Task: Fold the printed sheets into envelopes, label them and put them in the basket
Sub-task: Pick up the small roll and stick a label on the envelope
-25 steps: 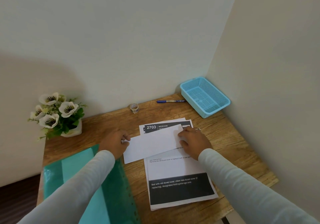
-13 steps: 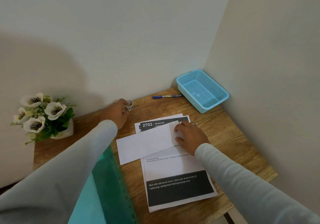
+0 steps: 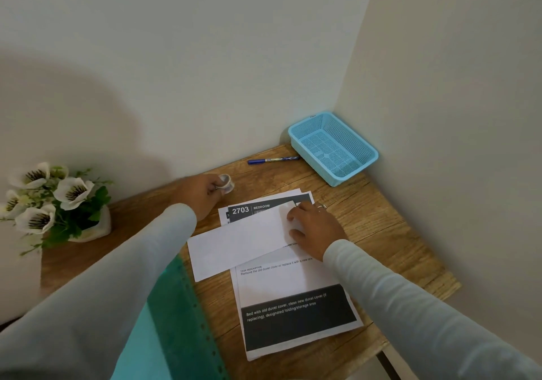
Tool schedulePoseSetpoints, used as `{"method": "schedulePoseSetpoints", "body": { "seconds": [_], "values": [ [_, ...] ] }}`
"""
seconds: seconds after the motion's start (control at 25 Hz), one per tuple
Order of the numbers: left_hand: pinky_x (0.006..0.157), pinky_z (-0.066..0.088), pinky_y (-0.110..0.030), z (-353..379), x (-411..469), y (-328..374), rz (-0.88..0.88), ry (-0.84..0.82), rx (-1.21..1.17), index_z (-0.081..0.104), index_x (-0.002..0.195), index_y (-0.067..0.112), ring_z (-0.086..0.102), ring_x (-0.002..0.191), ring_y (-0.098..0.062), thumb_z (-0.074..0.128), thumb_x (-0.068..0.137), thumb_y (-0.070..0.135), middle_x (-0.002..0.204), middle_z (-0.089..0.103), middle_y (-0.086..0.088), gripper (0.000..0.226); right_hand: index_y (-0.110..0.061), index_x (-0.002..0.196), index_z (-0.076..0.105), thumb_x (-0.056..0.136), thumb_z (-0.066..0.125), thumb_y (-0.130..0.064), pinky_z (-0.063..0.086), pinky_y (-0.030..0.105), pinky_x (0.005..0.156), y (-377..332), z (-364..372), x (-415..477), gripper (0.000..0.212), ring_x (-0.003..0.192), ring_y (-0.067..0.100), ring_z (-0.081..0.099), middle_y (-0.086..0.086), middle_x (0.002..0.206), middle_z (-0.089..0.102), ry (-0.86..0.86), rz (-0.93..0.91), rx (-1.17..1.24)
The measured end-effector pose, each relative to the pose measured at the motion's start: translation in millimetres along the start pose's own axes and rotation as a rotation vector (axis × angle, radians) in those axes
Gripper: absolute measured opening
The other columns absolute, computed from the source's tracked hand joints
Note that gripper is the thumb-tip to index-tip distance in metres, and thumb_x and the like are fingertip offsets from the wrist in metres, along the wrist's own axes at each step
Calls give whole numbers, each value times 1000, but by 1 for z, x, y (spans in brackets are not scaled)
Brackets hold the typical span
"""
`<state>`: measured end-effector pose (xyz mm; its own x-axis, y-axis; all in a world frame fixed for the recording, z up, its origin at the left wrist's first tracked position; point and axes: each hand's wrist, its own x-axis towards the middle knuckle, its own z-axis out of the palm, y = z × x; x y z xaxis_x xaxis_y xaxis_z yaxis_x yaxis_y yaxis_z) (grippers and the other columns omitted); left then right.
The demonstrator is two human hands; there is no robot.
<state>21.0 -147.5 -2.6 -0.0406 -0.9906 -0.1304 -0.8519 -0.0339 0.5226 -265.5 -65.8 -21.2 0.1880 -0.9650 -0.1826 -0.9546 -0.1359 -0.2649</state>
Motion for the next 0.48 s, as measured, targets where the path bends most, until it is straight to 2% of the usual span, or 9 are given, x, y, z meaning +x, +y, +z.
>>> {"method": "schedulePoseSetpoints", "body": {
  "seconds": [0.04,0.12,0.2,0.28,0.36,0.48],
  "values": [
    [69,45,-26,2,-10,4,29,-21,-61,68,99,38,62,83,-16,67,96,40,90,67,13,4,-30,131,59,97,64,-36,49,36,100,0,-1,-1,35,125,24,53,-3,144,52,0,-2,7],
    [65,47,-28,6,-29,12,67,-31,-144,68,91,37,63,80,-14,68,94,43,84,67,13,8,-29,133,59,97,64,-36,47,36,103,-1,-4,-3,38,128,24,52,-3,145,52,-13,9,26],
    [68,53,-35,10,-47,17,77,-25,-212,73,94,34,65,79,-14,71,93,42,87,71,8,8,-28,134,59,96,65,-38,46,37,106,-2,-7,-7,40,129,24,51,-3,144,53,-22,38,86],
    [71,53,-33,13,-62,23,82,-47,-302,74,97,34,65,82,-14,73,91,38,90,73,6,7,-28,132,61,96,67,-39,46,37,106,-5,-10,-12,39,128,22,51,-3,139,57,4,52,198],
    [69,50,-29,14,-73,28,106,-71,-358,74,96,36,62,79,-14,74,91,35,87,72,5,6,-27,128,65,95,69,-36,48,36,103,-11,-13,-16,34,122,17,55,-6,131,61,71,19,331],
    [67,51,-29,14,-86,36,121,-87,-409,75,96,33,59,73,-11,75,91,29,83,72,6,6,-25,120,70,92,75,-30,54,31,92,-27,-20,-19,29,106,7,61,-11,116,66,161,-56,555]
  ]
}}
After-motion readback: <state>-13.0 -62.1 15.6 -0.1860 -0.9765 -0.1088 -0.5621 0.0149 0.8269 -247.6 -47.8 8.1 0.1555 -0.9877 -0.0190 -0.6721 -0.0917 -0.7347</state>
